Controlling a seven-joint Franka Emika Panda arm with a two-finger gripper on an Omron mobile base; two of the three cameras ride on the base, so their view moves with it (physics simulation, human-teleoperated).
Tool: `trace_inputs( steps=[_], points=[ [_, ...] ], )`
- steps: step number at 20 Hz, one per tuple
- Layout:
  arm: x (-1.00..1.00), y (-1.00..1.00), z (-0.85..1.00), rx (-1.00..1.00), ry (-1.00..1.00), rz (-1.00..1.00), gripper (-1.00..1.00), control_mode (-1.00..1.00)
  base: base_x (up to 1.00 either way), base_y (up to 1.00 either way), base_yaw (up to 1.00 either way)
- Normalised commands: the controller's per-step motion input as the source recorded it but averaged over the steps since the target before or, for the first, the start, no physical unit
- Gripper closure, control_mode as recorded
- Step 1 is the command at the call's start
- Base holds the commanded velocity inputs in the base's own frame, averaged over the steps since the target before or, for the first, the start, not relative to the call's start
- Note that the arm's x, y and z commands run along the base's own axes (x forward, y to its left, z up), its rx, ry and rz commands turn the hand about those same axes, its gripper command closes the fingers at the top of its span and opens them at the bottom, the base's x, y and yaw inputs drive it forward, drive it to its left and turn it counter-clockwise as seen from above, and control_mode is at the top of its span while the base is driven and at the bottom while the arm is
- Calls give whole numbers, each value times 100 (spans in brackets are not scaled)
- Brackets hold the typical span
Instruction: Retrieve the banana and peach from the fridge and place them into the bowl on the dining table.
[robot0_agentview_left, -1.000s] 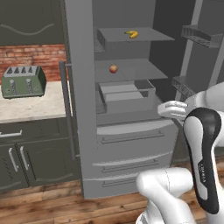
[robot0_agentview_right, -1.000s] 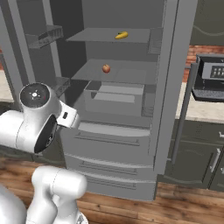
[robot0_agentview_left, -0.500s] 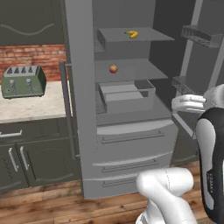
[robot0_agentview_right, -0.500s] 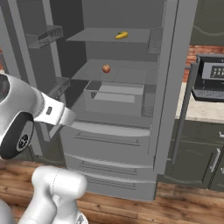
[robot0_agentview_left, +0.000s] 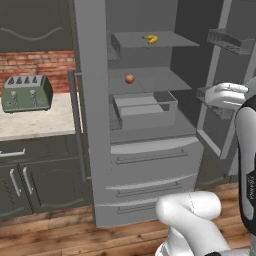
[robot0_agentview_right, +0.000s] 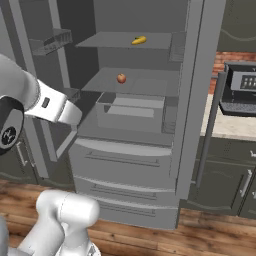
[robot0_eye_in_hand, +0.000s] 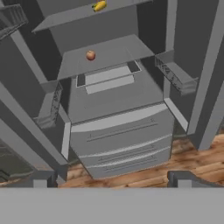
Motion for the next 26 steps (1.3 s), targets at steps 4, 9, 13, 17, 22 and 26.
trace_inputs(
  steps=[4,9,13,17,22,26],
  points=[
    [-54,0,-1,0,-17,-4,-100,-100,0,0,0],
    [-28,0,-28,0,-22,-2,-100,-100,0,0,0],
    [0,0,-5,0,-6,-2,-100,100,6,0,0],
    [0,0,0,0,0,0,-100,100,64,-1,0],
    [0,0,0,0,0,0,-100,100,100,-2,0],
    [0,0,0,0,0,0,-100,100,100,-14,0]
  ],
)
